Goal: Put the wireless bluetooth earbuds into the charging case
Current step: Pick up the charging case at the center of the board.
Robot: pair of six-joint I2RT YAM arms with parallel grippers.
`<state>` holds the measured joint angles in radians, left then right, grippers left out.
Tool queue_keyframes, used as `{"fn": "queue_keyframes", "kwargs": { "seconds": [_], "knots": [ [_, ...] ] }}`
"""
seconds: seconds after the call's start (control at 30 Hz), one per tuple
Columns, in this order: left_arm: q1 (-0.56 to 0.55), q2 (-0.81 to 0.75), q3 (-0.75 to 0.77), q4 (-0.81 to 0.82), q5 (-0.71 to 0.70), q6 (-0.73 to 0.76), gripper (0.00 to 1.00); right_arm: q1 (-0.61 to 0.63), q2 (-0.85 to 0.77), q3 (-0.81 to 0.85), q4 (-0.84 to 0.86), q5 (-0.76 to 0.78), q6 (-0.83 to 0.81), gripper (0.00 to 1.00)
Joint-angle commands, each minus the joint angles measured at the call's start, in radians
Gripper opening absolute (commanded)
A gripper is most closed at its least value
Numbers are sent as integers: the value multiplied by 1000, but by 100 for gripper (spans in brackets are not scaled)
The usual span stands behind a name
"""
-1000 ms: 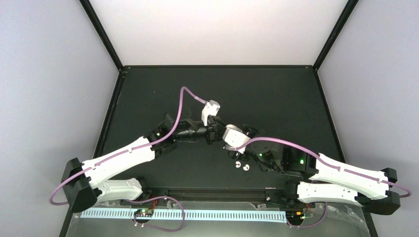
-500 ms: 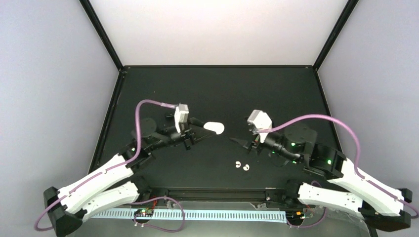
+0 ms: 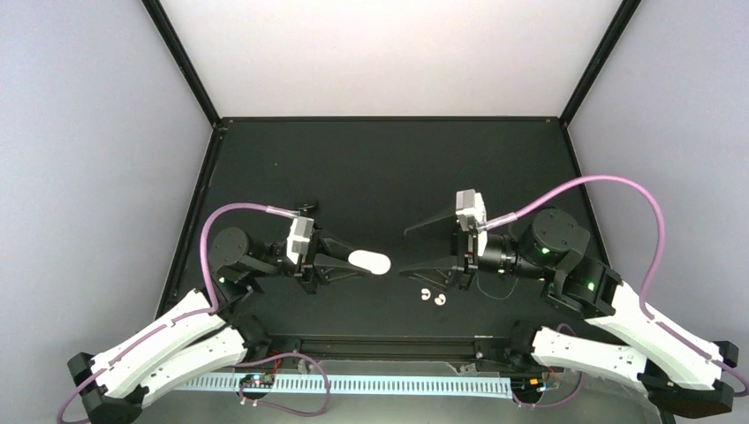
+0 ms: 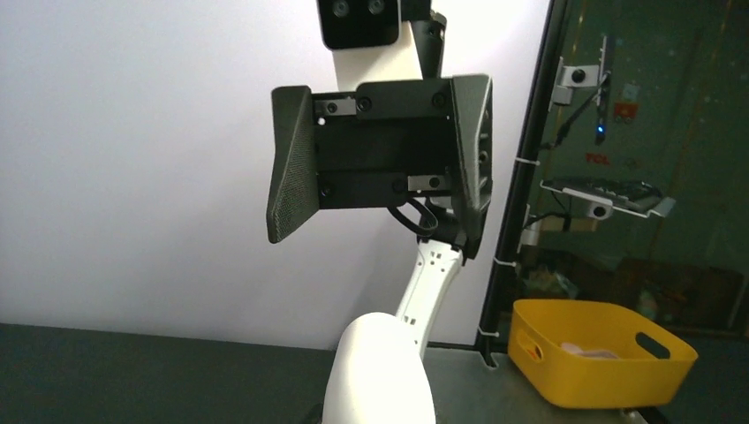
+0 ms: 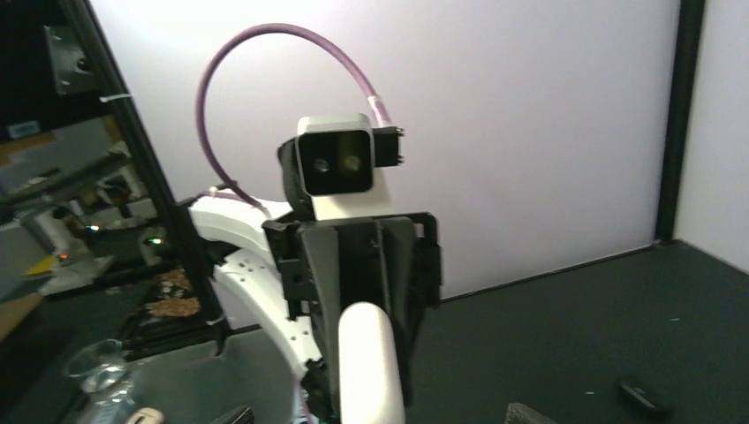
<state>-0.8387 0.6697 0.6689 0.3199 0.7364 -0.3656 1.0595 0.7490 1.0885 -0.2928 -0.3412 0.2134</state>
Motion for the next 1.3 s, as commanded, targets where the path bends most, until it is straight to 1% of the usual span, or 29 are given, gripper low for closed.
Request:
{"fn": "queue_keyframes", "kwargs": {
  "seconds": [0.0, 0.2, 0.4, 0.63, 0.77, 0.97, 1.03, 1.17, 1.27],
  "knots": [
    [4, 38, 51, 26, 77, 29, 2, -4, 43, 34, 54, -111, 89, 72],
    [4, 72, 73, 15, 71, 37, 2, -5, 107, 63, -14, -132, 81, 67],
    [4, 85, 82, 38, 67, 32, 1, -5, 119, 57, -19, -121, 77, 59],
    [4, 77, 83, 40, 67, 30, 2, -4, 145, 62, -66, -96, 61, 52],
    [4, 67, 82, 44, 67, 25, 1, -4, 148, 55, -63, -81, 59, 47],
    [4, 60, 82, 39, 68, 26, 2, -4, 148, 53, -40, -88, 72, 34],
    [4, 60, 80, 40, 67, 22, 1, -5, 152, 54, -38, -94, 75, 31],
    [4, 58, 80, 45, 58, 14, 2, -4, 158, 53, -39, -103, 77, 28],
    [4, 60, 81, 53, 52, 4, 1, -5, 156, 51, -33, -105, 79, 21]
  ]
}}
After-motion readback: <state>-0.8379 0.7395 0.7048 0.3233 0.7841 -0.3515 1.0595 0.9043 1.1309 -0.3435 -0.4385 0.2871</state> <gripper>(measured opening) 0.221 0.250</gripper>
